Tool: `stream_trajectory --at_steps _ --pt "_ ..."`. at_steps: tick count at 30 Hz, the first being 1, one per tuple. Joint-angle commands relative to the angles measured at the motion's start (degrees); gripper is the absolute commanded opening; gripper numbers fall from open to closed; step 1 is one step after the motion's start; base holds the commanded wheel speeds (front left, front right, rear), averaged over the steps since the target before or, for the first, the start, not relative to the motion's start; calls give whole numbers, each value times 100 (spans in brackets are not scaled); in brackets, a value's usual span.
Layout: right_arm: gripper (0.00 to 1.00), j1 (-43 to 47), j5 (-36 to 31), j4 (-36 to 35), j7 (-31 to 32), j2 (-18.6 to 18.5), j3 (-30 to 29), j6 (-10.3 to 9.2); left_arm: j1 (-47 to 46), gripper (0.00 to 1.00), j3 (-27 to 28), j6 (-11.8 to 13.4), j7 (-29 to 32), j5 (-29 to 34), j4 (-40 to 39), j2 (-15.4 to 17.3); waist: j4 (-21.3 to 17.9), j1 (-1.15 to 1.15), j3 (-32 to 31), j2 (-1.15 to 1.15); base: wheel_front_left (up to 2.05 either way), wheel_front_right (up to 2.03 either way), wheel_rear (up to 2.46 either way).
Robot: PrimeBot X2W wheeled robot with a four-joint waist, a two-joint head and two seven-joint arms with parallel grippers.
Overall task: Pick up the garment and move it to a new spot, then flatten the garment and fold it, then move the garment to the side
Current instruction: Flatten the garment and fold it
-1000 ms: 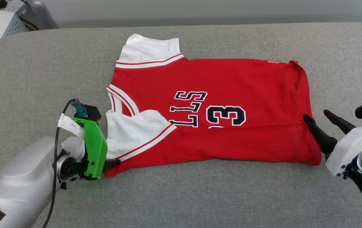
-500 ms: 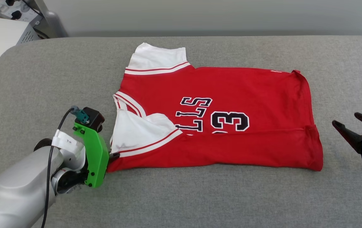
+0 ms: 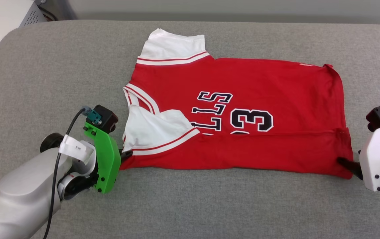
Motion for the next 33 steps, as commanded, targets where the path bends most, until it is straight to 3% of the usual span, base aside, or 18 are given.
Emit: stream_trajectory --at_steps 1,7,11,14,23,33 --pt "100 -107 -80 140 -54 95 63 -3 -104 0 11 41 -55 122 -16 -15 70 0 143 0 0 0 0" --pt "100 -117 -312 936 -283 393 494 -3 -166 0 3 42 -137 214 7 -49 115 0 306 0 0 0 0" --pt "100 -47 -132 1263 -452 551 726 -3 -145 0 -6 33 -215 228 82 -84 113 0 324 0 0 0 0" --pt "0 -75 40 1265 -695 537 840 -3 -67 0 3 23 -304 188 155 -72 59 0 254 0 0 0 0" --pt "0 -20 274 803 -1433 165 841 -3 327 0 42 -9 -571 -57 246 101 -98 0 -309 0 0 0 0" --pt "0 919 456 -164 -1446 -303 418 -3 933 0 -66 112 -560 -301 -363 527 -115 0 -919 0 0 0 0"
